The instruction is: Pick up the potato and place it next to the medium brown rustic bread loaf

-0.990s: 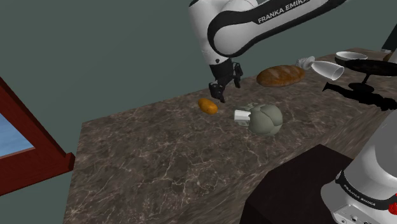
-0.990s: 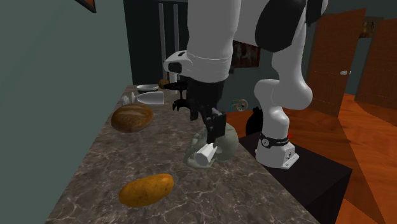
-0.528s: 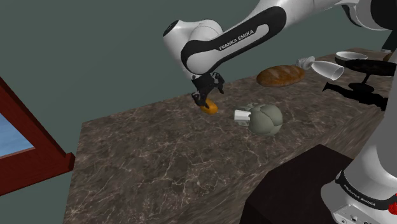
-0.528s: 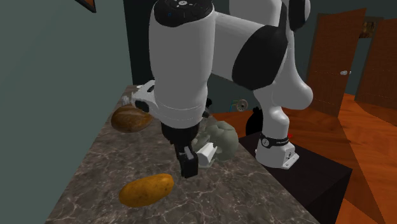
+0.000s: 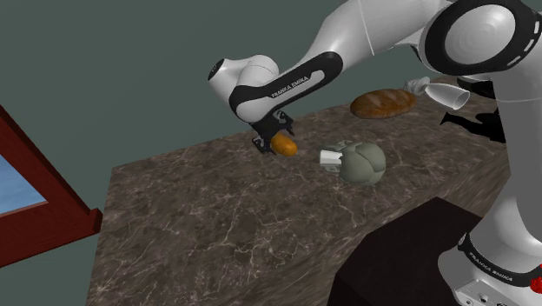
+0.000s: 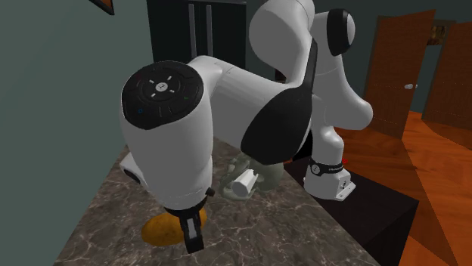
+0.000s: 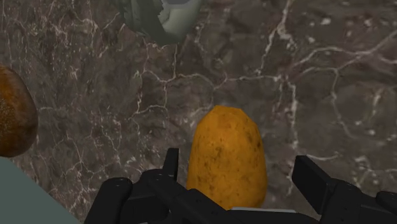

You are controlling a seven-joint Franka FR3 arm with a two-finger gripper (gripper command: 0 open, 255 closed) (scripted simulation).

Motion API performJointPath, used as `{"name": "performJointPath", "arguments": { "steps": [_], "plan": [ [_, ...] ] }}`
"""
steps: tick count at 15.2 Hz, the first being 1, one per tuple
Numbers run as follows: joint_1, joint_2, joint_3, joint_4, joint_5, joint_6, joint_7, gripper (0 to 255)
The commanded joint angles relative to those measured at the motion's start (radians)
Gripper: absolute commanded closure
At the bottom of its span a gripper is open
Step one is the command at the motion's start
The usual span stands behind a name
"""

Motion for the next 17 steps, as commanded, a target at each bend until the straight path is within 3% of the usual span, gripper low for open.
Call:
{"name": "performJointPath", "arguments": {
  "steps": [1, 5, 12, 13, 17],
  "plan": [
    [-0.008, -0.001, -0.003, -0.026, -0.005, 0.024, 0.005, 0],
    [-0.024, -0.007, -0.008, -0.076, -0.011, 0.069, 0.013, 0],
    [-0.024, -0.007, -0.008, -0.075, -0.011, 0.069, 0.013, 0],
    [-0.024, -0.007, -0.008, -0.075, -0.011, 0.069, 0.013, 255],
    [-0.024, -0.007, -0.008, -0.075, -0.011, 0.069, 0.013, 255]
  ]
}}
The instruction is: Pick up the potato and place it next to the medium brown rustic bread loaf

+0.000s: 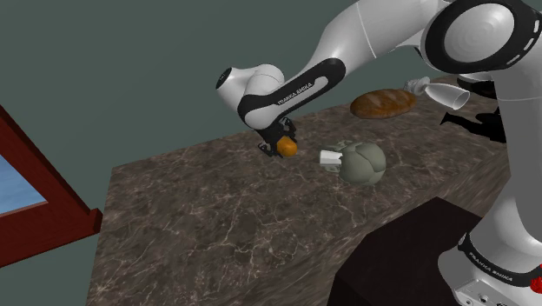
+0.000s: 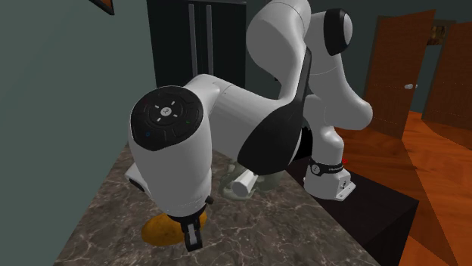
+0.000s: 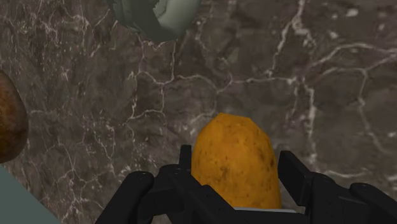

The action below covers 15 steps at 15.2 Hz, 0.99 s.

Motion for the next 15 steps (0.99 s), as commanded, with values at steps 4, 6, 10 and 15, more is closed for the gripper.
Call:
{"name": "performJointPath", "arguments": {
  "steps": [4, 6, 10, 15],
  "plan": [
    [0.0, 0.002, 0.0, 0.0, 0.0, 0.001, 0.0, 255],
    [0.0, -0.006, 0.001, 0.003, 0.002, -0.008, -0.005, 255],
    [0.0, -0.028, 0.005, 0.022, 0.011, -0.044, -0.023, 255],
    [0.002, -0.053, 0.009, 0.051, 0.019, -0.091, -0.047, 255]
  ]
}}
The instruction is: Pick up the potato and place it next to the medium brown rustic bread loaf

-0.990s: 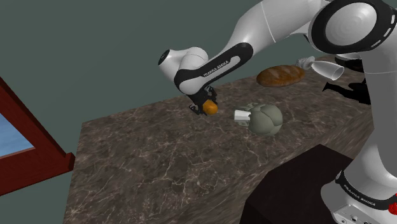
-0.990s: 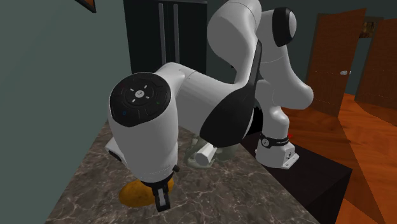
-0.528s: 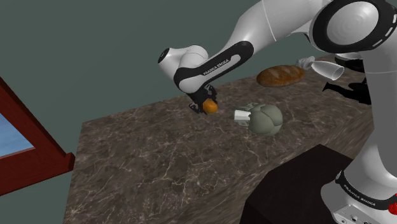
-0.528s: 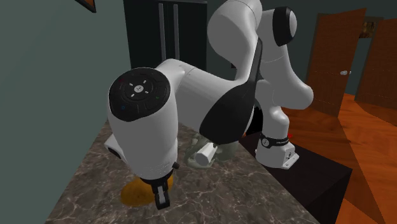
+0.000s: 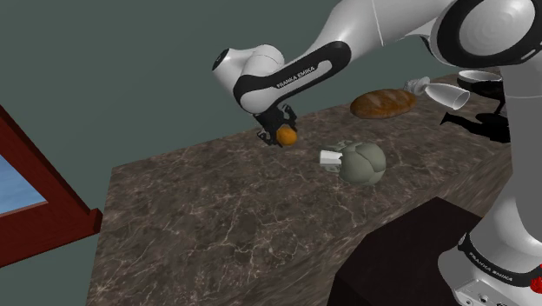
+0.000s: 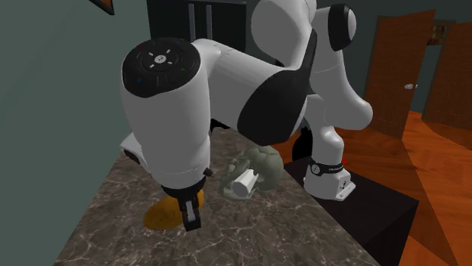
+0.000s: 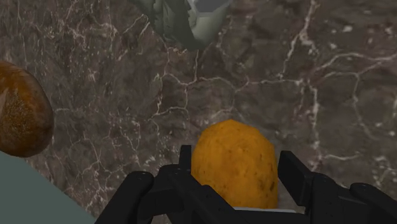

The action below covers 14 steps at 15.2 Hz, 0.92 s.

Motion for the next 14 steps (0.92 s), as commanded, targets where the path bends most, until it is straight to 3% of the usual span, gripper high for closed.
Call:
{"name": "performJointPath", "arguments": {
  "steps": [1, 14],
  "plan": [
    [0.002, -0.009, 0.002, 0.014, 0.003, -0.02, -0.009, 255],
    [0.014, -0.048, 0.006, 0.127, 0.014, -0.155, -0.073, 255]
  ]
}}
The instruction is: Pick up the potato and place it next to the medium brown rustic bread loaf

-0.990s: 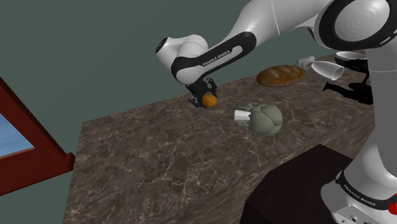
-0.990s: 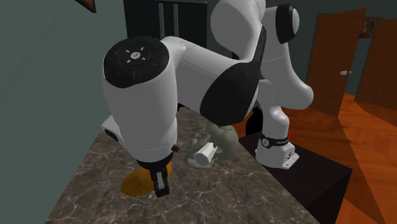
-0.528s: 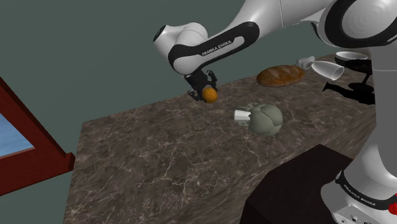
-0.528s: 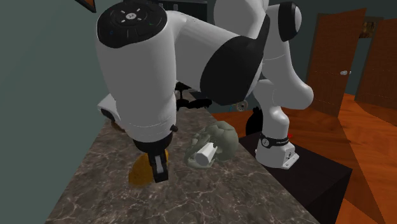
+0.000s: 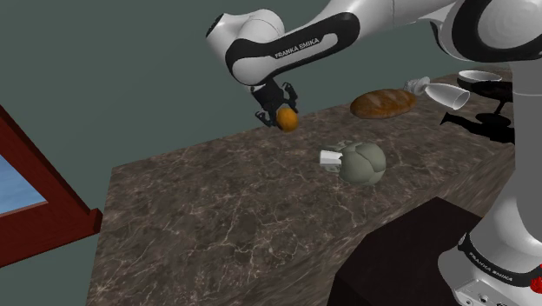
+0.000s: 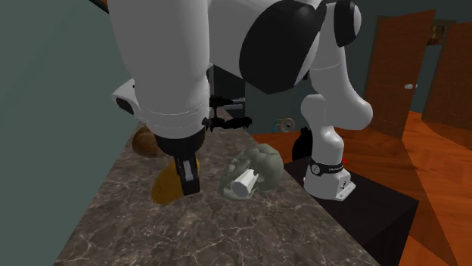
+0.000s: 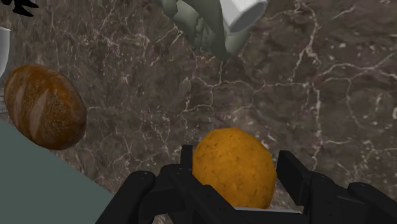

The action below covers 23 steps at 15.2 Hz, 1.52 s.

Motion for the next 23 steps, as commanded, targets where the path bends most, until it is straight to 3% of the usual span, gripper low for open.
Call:
{"name": "performJointPath", "arguments": {
  "steps": [1, 6, 14, 23],
  "plan": [
    [0.004, 0.003, 0.0, 0.031, -0.001, -0.026, -0.012, 255],
    [0.011, -0.001, 0.0, 0.081, -0.003, -0.074, -0.034, 255],
    [-0.139, -0.288, -0.031, -0.324, 0.038, 0.115, -0.122, 255],
    [-0.252, -0.532, -0.122, -0.634, 0.036, 0.281, -0.27, 255]
  ]
}}
